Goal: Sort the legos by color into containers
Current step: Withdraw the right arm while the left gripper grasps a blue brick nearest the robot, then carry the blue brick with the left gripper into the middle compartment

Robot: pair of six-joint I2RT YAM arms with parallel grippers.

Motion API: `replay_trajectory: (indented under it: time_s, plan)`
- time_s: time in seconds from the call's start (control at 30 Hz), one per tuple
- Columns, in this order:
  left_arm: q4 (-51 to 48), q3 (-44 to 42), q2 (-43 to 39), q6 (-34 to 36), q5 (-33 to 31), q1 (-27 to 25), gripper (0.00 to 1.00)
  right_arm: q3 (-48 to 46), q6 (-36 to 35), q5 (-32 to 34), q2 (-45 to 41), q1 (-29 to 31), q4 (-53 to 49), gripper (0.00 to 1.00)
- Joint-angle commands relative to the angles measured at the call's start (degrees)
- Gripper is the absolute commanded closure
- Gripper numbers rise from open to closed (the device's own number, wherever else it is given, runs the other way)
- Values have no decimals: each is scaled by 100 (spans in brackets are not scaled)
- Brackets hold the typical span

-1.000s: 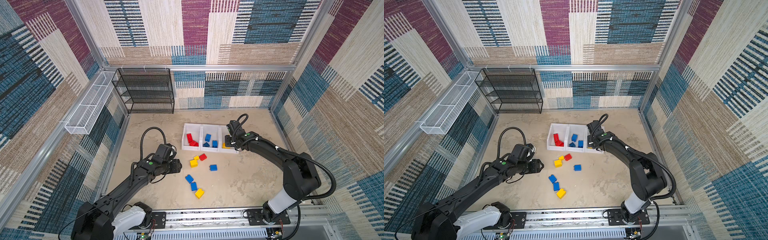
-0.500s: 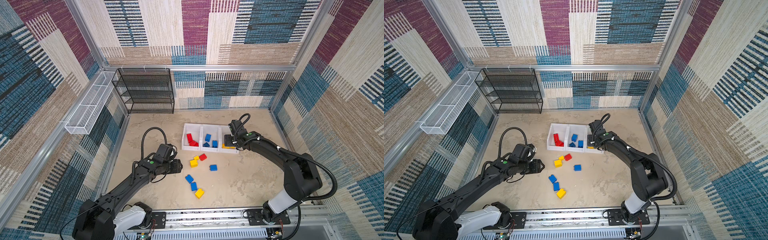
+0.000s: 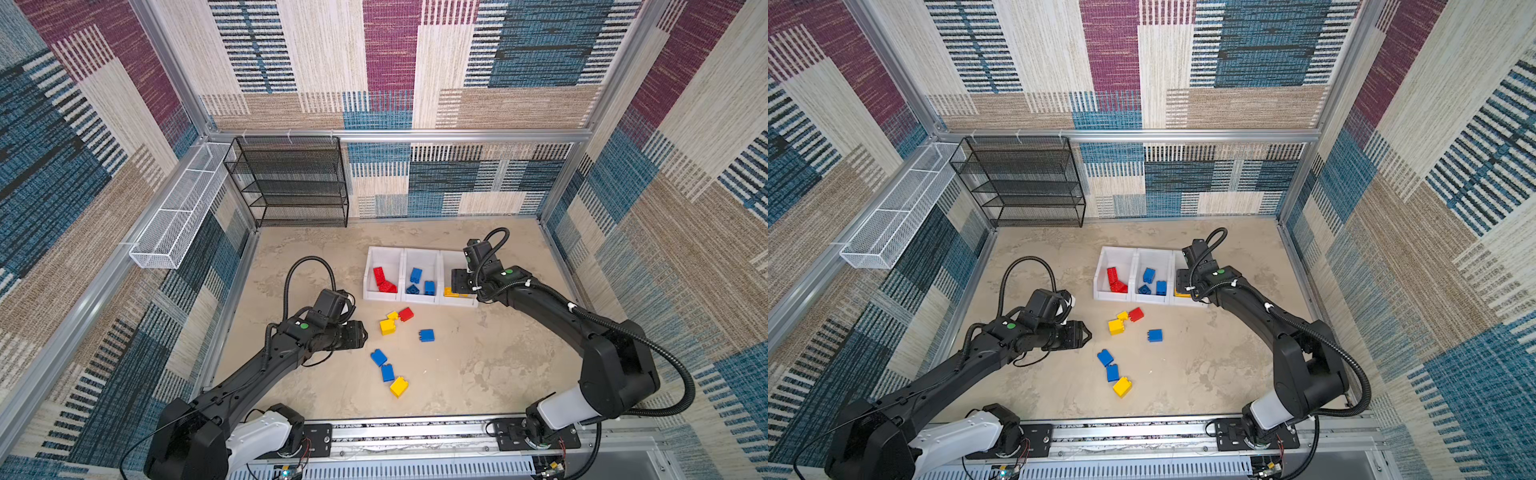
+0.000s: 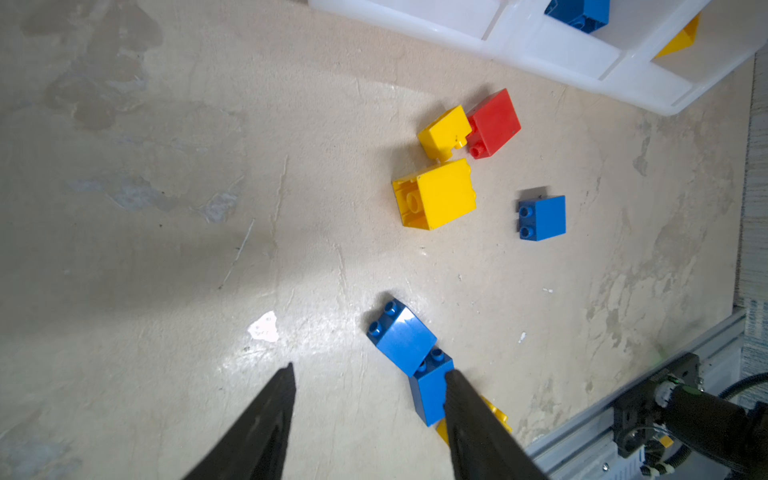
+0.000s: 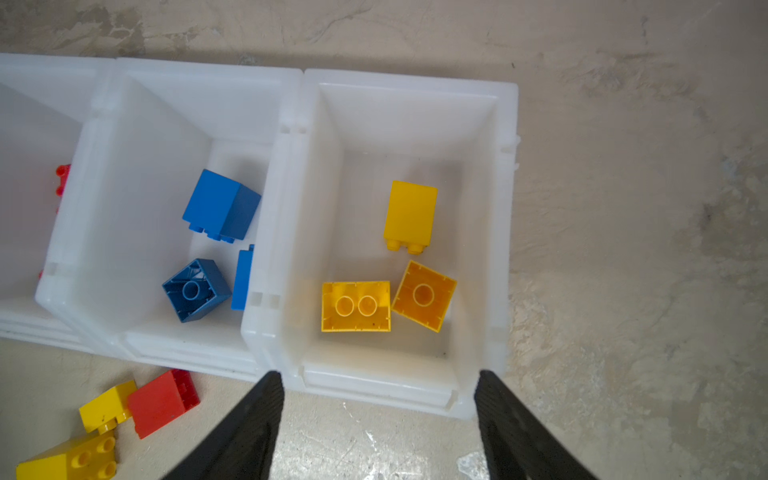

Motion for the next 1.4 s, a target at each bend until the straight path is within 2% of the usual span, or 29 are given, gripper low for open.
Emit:
replay_trajectory:
  time_s: [0.0, 0.13, 0.3, 0.5, 0.77, 0.97, 1.27, 1.37]
  plan:
    - [32, -95, 25, -282, 163, -111, 38, -113, 110, -132, -132, -3, 94, 25]
    - [131, -322, 64, -711, 153, -439, 36, -321, 152, -190, -291, -3, 177, 24]
    - [910, -692, 372, -1270, 448, -865, 34, -556, 151, -262, -392, 2, 275, 24]
    - [1054, -469, 1046, -1476, 272, -1173, 34, -809, 159, -293, -605, -5, 321, 24]
    - [1078, 75, 1825, -1290, 135, -1209, 35, -989, 219, -307, -852, -1, 298, 24]
    - [372, 744, 2393, -891, -356, -1395, 37, -1023, 235, -275, -918, -3, 253, 24]
    - [-41, 1080, 2858, -682, -762, -1675, 45, -1113, 291, -289, -969, -1, 245, 24]
    - [-82, 1163, 3015, -598, -802, -1741, 57, -1130, 304, -299, -961, 2, 253, 24]
